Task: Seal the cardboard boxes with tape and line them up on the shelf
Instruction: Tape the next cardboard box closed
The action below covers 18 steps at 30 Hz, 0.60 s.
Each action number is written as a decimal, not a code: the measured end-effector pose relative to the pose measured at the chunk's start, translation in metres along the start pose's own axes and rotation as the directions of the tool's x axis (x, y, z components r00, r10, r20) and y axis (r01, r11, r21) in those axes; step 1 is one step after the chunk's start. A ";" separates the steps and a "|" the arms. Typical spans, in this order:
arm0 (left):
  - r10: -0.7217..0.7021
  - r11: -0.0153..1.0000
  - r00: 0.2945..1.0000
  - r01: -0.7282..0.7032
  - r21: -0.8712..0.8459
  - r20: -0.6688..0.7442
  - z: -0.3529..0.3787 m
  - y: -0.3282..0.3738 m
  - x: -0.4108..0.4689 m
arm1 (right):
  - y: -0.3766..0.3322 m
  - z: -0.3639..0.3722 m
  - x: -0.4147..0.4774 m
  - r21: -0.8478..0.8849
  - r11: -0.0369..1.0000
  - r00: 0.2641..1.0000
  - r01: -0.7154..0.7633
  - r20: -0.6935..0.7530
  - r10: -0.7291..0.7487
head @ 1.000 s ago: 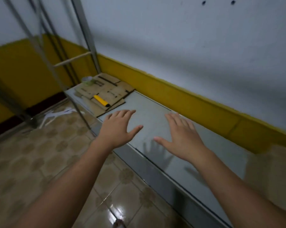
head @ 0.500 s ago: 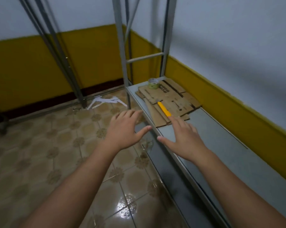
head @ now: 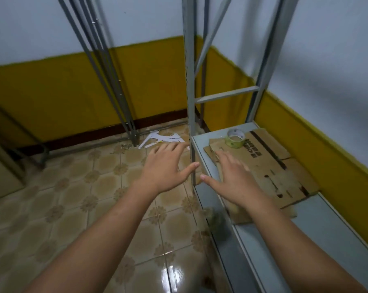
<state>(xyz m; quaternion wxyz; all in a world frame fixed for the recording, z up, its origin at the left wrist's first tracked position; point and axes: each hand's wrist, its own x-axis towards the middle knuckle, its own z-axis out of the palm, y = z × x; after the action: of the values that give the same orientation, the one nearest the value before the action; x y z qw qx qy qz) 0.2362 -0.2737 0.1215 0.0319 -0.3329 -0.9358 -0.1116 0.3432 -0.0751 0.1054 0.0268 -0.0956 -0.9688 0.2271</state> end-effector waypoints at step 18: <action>0.619 0.785 0.741 -0.594 -0.174 0.262 0.143 0.030 0.321 | 0.163 0.003 0.151 0.235 0.757 0.765 -0.610 -0.076 0.640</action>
<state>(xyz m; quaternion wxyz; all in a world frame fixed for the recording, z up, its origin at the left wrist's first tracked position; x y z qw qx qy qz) 0.0081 -0.0201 0.0313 -0.0915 -0.6332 -0.7645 -0.0790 0.2227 0.0971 0.0311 0.0322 -0.4279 -0.8486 0.3095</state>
